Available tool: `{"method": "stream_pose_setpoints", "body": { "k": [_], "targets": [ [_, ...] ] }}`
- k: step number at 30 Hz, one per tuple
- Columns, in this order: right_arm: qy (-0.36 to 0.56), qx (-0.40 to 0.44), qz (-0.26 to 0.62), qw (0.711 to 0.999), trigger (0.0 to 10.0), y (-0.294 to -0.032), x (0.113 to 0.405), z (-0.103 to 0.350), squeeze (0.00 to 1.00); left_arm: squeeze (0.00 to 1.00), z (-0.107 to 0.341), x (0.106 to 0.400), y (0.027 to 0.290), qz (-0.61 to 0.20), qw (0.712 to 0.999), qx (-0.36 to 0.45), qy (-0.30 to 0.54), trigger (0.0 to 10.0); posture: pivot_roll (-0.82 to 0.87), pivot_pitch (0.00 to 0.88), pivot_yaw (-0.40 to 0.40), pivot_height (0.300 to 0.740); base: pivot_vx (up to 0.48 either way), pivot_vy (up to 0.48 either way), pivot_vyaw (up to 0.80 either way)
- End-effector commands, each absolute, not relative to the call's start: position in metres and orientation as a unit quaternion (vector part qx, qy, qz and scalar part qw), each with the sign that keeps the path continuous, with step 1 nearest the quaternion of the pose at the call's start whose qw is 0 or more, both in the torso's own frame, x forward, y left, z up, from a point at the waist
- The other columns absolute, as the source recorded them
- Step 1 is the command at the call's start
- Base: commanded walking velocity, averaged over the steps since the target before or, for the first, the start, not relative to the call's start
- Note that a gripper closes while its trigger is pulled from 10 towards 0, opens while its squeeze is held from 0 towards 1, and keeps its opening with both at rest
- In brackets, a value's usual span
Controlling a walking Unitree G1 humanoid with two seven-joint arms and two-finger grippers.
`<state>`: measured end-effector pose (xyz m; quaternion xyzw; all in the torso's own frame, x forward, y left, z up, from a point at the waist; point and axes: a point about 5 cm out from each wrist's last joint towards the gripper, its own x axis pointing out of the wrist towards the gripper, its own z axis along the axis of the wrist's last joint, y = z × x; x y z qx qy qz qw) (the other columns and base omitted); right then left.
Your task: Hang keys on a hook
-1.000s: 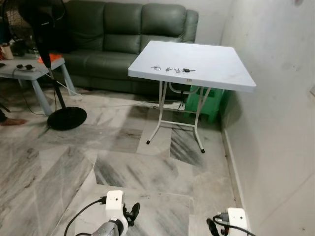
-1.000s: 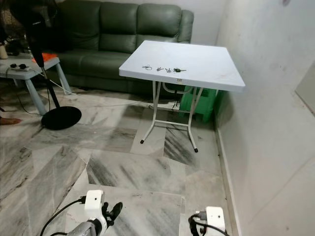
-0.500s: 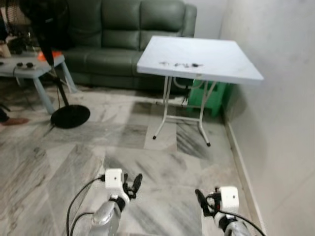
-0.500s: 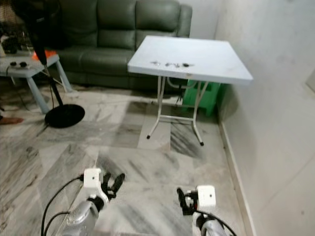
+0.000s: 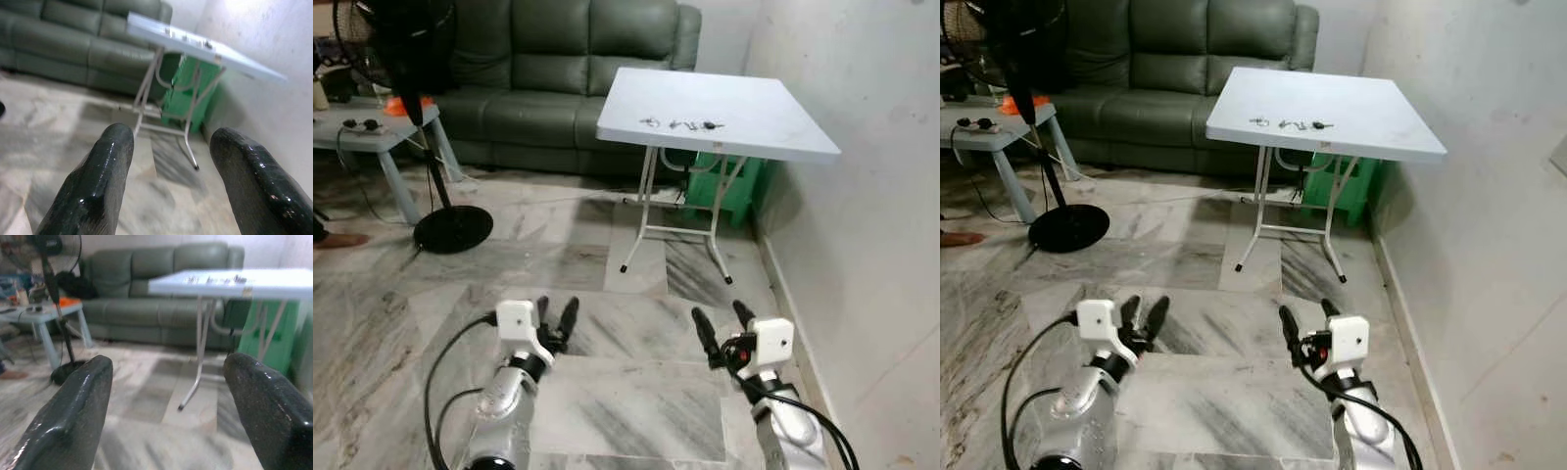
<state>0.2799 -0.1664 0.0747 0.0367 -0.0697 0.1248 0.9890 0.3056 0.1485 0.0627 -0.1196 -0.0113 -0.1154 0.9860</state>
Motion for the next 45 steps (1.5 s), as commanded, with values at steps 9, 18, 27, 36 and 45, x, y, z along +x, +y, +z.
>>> {"method": "stream_pose_setpoints", "body": {
  "k": [9, 18, 27, 36, 45],
  "targets": [
    [-0.096, 0.003, 0.146, 0.985, 10.0, -0.181, 0.286, 0.107, 0.0, 0.0, 0.087, 0.318, 0.157, -0.144, 0.985, -0.098, -0.022, 10.0, -0.05, 0.004, -0.043, 0.74, 0.0, 0.0, 0.0],
    [-0.11, -0.027, 0.162, 0.98, 10.0, -0.182, 0.284, 0.131, 0.0, 0.0, 0.109, 0.315, 0.16, -0.153, 0.984, -0.081, -0.044, 10.0, -0.05, 0.0, -0.036, 0.74, 0.0, 0.0, 0.0],
    [-0.133, -0.046, 0.148, 0.979, 10.0, -0.187, 0.284, 0.143, 0.0, 0.0, 0.124, 0.314, 0.17, -0.125, 0.985, -0.085, -0.079, 10.0, -0.05, 0.0, -0.031, 0.74, 0.0, 0.0, 0.0],
    [-0.123, -0.049, 0.119, 0.984, 10.0, -0.194, 0.282, 0.137, 0.0, 0.0, 0.118, 0.307, 0.179, -0.087, 0.989, -0.095, -0.076, 10.0, -0.03, 0.0, -0.037, 0.74, 0.0, 0.0, 0.0],
    [-0.124, -0.038, 0.121, 0.984, 10.0, -0.189, 0.283, 0.139, 0.0, 0.0, 0.116, 0.308, 0.17, -0.101, 0.987, -0.102, -0.067, 10.0, -0.03, 0.0, -0.04, 0.74, 0.0, 0.0, 0.0]
  ]
}}
